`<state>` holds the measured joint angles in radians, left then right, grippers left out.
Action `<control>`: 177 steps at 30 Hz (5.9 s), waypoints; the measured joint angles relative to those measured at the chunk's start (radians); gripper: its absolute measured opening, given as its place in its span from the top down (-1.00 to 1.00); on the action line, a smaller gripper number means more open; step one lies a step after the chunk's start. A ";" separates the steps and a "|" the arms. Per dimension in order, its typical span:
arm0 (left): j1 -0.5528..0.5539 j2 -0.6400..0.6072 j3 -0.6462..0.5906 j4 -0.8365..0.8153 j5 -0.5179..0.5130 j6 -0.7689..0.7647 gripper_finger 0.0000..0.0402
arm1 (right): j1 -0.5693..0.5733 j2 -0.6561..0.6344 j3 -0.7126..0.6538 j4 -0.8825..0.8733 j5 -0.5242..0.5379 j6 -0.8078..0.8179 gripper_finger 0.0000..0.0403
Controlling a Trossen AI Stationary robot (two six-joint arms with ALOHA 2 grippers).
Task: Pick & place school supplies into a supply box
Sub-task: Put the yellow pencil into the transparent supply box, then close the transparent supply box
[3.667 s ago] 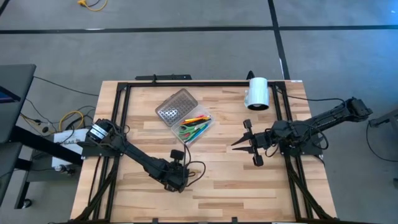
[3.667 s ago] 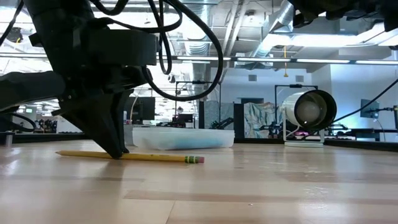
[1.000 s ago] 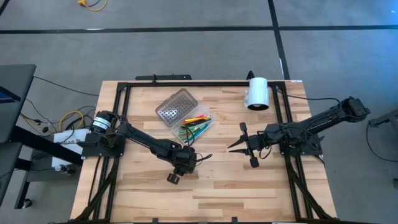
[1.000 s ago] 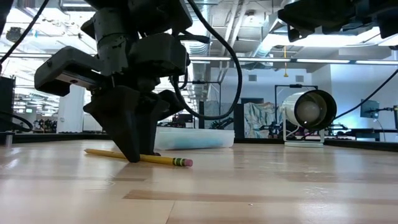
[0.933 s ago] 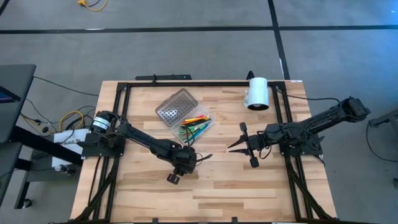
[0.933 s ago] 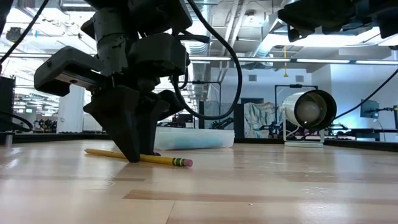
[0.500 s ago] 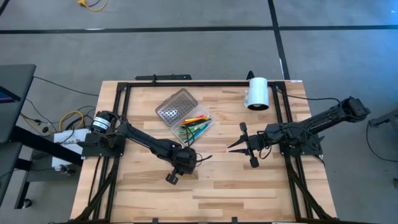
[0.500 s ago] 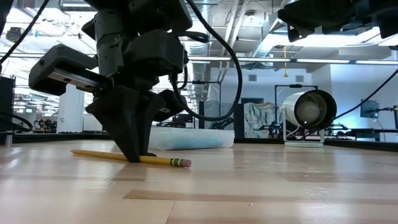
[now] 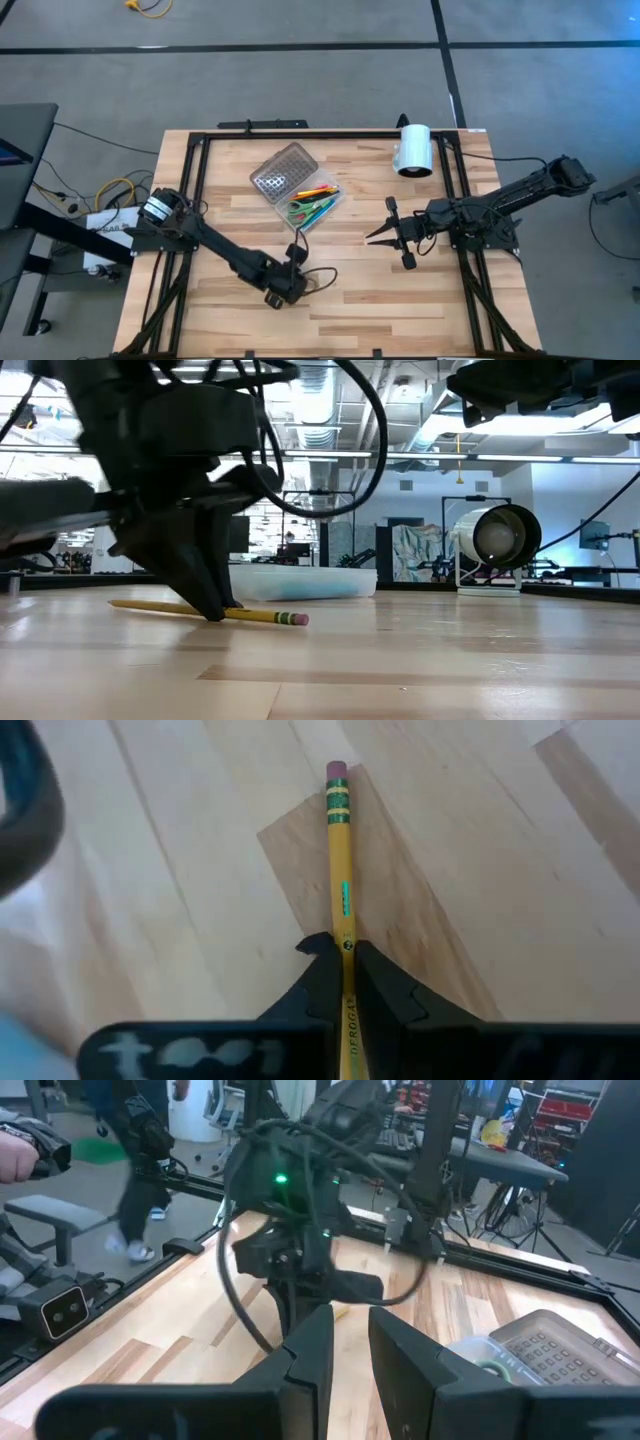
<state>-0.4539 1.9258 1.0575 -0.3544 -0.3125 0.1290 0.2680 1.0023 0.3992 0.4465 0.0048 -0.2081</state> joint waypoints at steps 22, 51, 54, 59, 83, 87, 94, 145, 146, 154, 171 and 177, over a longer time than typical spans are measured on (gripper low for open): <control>-0.051 -0.068 -0.008 -0.039 -0.255 -0.106 1.00 | 0.000 0.000 0.000 0.003 0.000 0.007 0.69; 0.565 -0.304 -0.003 0.197 0.091 -0.019 1.00 | 0.000 0.000 0.000 -0.010 0.000 0.008 0.69; 0.633 -0.304 -0.003 0.221 0.169 -0.031 1.00 | 0.000 0.000 0.000 -0.024 0.000 0.010 0.69; 0.704 -0.305 -0.041 0.270 0.284 -0.100 1.00 | 0.000 0.000 0.000 -0.027 0.000 0.018 0.69; 0.769 -0.305 -0.196 0.456 0.409 -0.156 0.61 | 0.000 0.000 0.000 -0.015 0.000 0.018 0.69; 0.769 -0.305 -0.196 0.459 0.408 -0.124 0.49 | 0.000 0.000 0.000 -0.015 0.000 0.018 0.69; 0.770 -0.380 -0.196 0.338 0.342 -0.001 0.42 | 0.000 0.098 0.001 0.178 0.000 0.042 0.69; 1.019 -0.180 -0.191 0.125 0.198 0.125 0.44 | -0.340 0.993 0.644 0.069 0.258 0.413 0.69; 1.019 -0.180 -0.191 0.116 0.213 0.112 0.44 | -0.341 0.993 0.644 0.058 0.259 0.417 0.69; 0.966 -0.183 -0.189 0.007 0.309 -0.011 0.44 | -0.341 0.993 0.644 0.005 0.259 0.420 0.69; 0.740 -0.188 -0.189 -0.053 0.361 -0.126 0.44 | -0.258 0.848 0.643 -0.351 0.454 0.410 0.69; 0.657 -0.188 -0.189 -0.059 0.353 -0.200 0.44 | -0.196 0.802 0.643 -0.486 0.584 0.418 0.69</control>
<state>0.2031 1.7378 0.8684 -0.4129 0.0402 -0.0707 0.0723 1.8048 1.0424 -0.0390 0.5889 0.2100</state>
